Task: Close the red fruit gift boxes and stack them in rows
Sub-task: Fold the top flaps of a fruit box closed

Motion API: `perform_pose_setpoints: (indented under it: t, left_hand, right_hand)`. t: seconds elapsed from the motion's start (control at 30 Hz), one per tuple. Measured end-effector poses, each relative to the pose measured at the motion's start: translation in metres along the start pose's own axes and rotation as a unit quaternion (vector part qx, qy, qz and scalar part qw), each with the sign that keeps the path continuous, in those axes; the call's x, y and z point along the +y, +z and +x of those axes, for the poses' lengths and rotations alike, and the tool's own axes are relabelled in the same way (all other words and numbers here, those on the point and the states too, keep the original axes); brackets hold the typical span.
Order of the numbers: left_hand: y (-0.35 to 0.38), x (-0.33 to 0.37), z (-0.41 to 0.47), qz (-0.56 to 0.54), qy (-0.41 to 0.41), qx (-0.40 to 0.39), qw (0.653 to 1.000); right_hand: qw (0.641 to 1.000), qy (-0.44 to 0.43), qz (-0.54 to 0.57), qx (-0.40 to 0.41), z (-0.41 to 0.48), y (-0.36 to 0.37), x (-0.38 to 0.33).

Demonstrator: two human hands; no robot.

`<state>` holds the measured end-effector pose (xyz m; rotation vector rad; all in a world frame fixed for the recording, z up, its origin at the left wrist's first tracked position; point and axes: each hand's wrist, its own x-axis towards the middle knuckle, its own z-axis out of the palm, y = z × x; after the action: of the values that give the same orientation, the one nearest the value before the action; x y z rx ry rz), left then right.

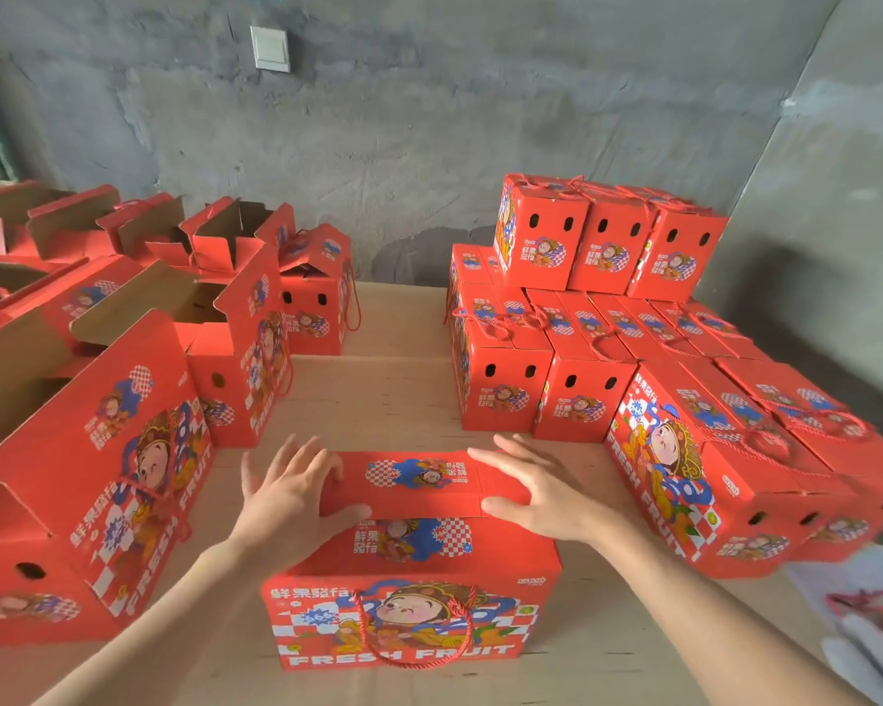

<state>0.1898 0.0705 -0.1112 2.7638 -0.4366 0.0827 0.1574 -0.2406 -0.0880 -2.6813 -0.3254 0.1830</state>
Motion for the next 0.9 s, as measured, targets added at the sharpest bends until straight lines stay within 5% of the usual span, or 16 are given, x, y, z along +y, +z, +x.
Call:
perform_pose_setpoints:
  t: [0.2,0.57,0.9]
  left_hand:
    - [-0.019,-0.004,0.033,0.033,0.049,-0.155,0.986]
    - [-0.014,0.001,0.030,0.129,0.089,-0.160,0.975]
    - [-0.014,-0.004,0.026,0.099,0.099,-0.146,0.979]
  right_hand:
    - [0.996,-0.002,-0.090,-0.016,0.011,0.002,0.005]
    - [0.997,-0.015,-0.074,0.003,0.010,0.015,0.009]
    - [0.991,-0.036,-0.129,0.003,0.008,0.014,0.009]
